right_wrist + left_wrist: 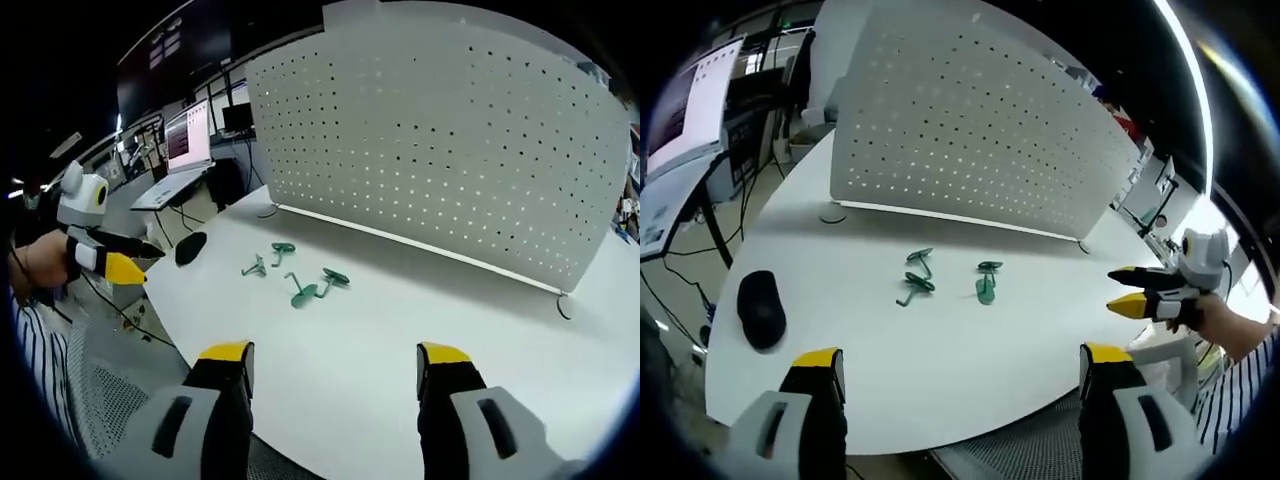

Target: Insert the hook assembly into the mounting plate slot until the hook locks in place.

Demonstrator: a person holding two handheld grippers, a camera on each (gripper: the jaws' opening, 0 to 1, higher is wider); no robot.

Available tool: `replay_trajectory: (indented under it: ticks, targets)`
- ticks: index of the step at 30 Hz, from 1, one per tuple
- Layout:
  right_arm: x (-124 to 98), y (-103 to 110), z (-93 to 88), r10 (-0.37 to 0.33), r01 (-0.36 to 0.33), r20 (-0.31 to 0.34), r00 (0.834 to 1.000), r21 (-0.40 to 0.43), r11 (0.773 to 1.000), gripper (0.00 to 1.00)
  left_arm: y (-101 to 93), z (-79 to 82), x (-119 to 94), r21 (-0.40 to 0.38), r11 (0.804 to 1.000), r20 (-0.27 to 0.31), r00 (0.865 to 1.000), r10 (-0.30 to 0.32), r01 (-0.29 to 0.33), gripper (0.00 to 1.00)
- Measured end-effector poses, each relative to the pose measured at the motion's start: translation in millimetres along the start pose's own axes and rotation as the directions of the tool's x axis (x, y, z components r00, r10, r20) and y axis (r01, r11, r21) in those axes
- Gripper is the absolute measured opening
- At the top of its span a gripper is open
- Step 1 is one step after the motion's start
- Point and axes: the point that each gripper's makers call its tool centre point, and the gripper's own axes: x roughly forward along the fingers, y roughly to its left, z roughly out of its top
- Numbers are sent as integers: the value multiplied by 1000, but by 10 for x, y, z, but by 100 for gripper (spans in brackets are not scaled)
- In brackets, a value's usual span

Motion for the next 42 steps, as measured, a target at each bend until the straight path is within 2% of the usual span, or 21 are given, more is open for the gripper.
replay_trajectory:
  ticks: [9, 18, 29, 42]
  targets:
    - [222, 57, 95, 49, -49, 3, 999, 49, 998, 52, 7, -39, 50, 3, 1000, -28, 1000, 0, 0, 100]
    - [466, 97, 155, 84, -86, -46, 995, -46, 995, 46, -2, -31, 99, -4, 1000, -41, 999, -5, 5, 100]
    - [833, 86, 229, 120, -134, -98, 988, -145, 980, 39, 37, -58, 102, -9, 1000, -60, 998, -3, 3, 100]
    - [1272, -7, 263, 146, -168, -141, 979, -160, 973, 32, 129, -59, 121, -20, 1000, -73, 997, 13, -14, 100]
